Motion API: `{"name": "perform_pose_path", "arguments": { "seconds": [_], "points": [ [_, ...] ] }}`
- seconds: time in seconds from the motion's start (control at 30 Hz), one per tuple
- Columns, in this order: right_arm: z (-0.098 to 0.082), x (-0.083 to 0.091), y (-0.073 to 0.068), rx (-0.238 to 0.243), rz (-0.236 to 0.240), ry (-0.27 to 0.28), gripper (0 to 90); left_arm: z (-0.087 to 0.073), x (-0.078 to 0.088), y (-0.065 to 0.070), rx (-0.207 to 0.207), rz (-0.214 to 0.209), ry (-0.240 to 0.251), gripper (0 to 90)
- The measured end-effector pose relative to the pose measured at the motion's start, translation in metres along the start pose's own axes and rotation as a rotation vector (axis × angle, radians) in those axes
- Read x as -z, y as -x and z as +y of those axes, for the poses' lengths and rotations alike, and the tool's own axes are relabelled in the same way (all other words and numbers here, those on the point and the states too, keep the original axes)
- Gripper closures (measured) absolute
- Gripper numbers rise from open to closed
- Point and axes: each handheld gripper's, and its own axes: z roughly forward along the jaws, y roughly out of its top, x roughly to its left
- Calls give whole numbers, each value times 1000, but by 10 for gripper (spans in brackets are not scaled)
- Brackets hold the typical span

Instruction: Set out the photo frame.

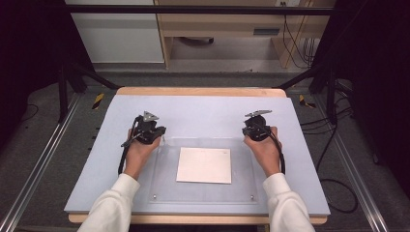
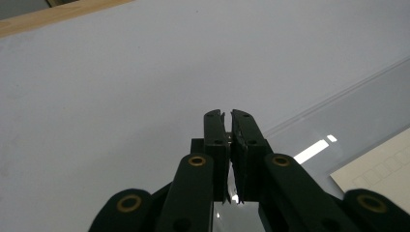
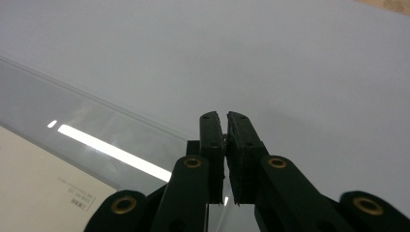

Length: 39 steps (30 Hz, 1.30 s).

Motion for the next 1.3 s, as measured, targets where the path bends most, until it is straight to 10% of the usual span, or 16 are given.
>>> {"name": "perform_pose_path", "arguments": {
  "seconds": [0.33, 0.4, 0.43, 0.47, 0.53, 0.7, 1.0, 1.13, 1.3],
  "points": [
    [2, -4, 6, -15, 26, 6, 858, -1, -6, -4, 85, -28, 1, 849],
    [2, -5, 8, -24, 35, 13, 858, 12, -9, -37, -358, -112, -36, 849],
    [2, -5, 8, -25, 37, 15, 857, 13, -10, -39, -374, -102, -25, 849],
    [1, -5, 9, -28, 43, 20, 856, 8, -9, -30, -237, -99, -19, 849],
    [1, -5, 9, -21, 42, 25, 855, 3, -10, -21, -94, -86, -6, 849],
    [-1, -5, 9, -21, 48, 36, 854, 4, -9, -25, -146, -89, -14, 850],
    [-1, -5, 9, -9, 41, 42, 839, 0, -10, -12, 71, -57, -12, 850],
    [-3, -3, 8, 2, 37, 46, 814, 5, -11, -27, -152, -97, -23, 850],
    [-9, 17, 6, 33, 18, 104, 756, 5, -12, -27, -151, -97, -22, 850]
  ]
}}
